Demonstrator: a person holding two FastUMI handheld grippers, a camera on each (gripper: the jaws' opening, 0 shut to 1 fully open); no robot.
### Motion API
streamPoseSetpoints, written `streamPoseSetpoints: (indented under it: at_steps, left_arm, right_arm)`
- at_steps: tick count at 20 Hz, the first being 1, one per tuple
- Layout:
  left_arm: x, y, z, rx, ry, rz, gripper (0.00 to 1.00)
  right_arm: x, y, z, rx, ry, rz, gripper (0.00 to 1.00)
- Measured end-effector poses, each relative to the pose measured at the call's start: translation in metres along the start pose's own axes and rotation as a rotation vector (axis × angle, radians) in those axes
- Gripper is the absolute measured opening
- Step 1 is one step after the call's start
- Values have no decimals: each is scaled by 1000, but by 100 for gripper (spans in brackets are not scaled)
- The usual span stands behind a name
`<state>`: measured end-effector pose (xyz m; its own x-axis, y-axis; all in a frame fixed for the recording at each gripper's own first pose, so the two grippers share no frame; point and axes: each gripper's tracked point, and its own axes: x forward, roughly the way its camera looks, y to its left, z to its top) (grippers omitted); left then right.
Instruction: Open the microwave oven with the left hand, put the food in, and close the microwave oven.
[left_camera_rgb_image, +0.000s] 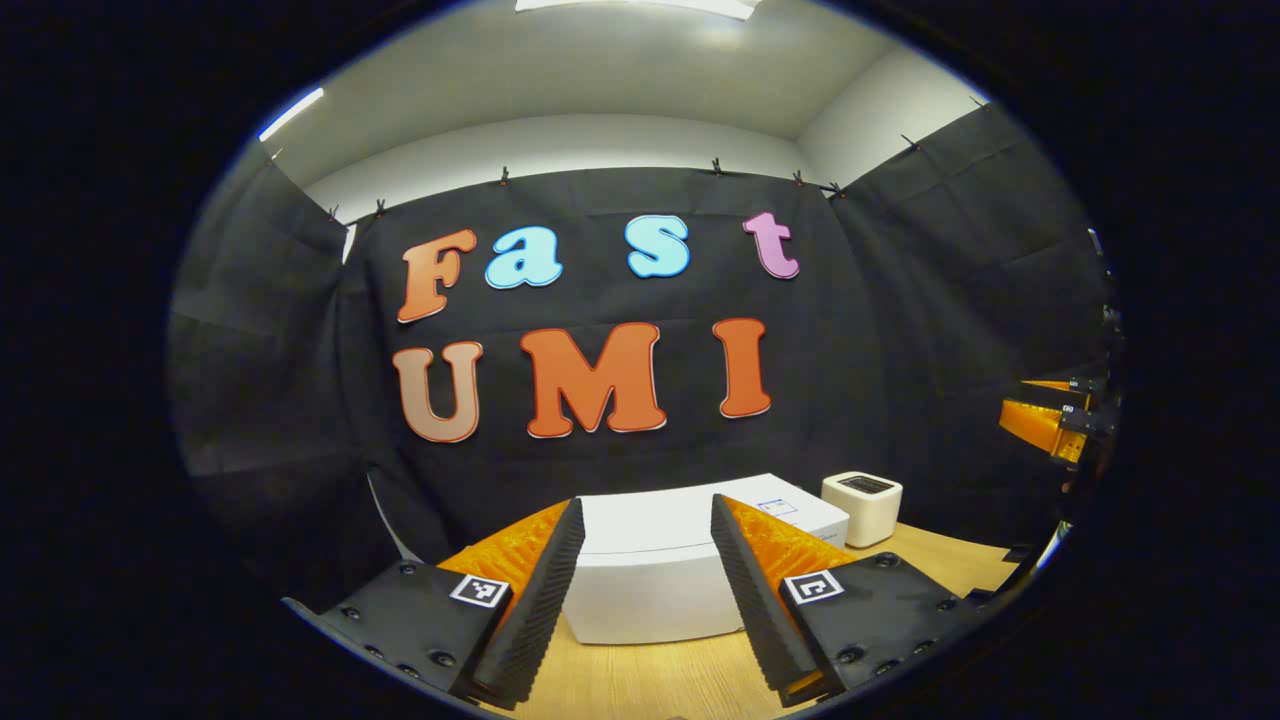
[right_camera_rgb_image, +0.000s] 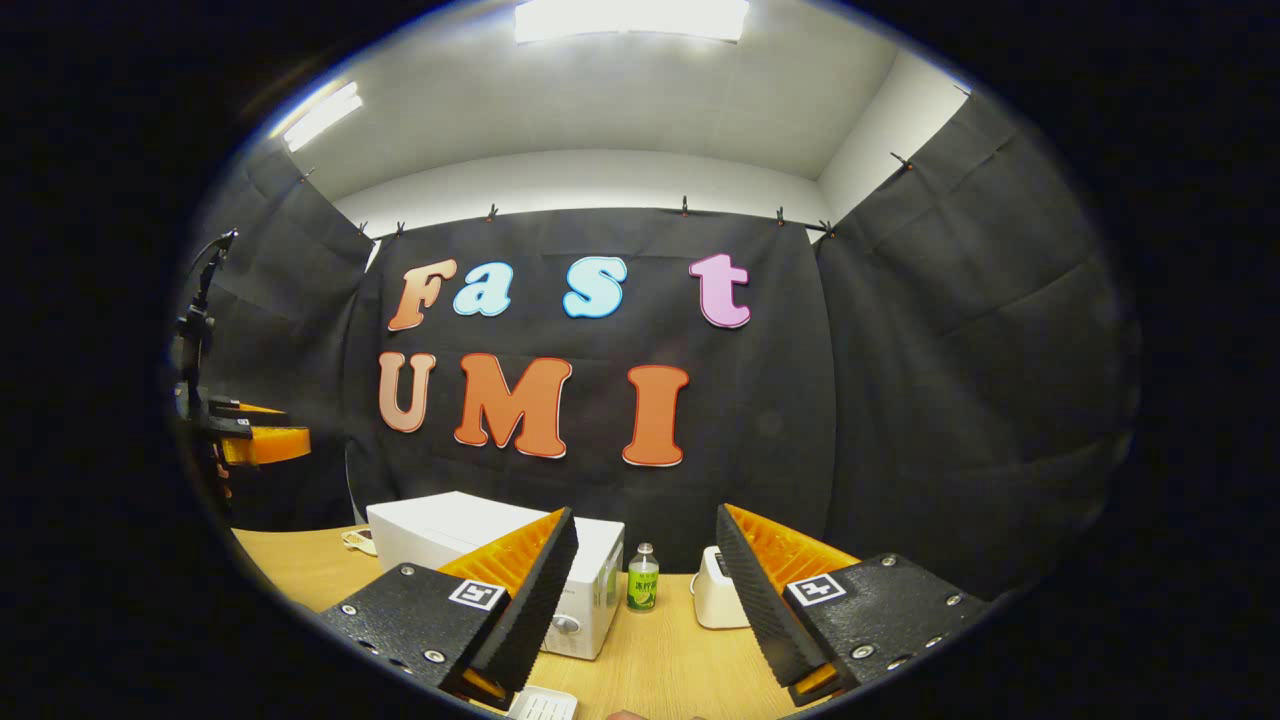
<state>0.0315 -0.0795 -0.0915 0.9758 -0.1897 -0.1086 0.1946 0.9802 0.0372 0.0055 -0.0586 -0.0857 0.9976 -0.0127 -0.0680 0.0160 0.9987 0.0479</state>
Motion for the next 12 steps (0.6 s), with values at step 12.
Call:
streamPoseSetpoints:
  at_steps: [12]
  left_arm:
    - [-29,132,61,36,11,281,94]
  right_arm:
    - [32,42,71,12,-45,72,87]
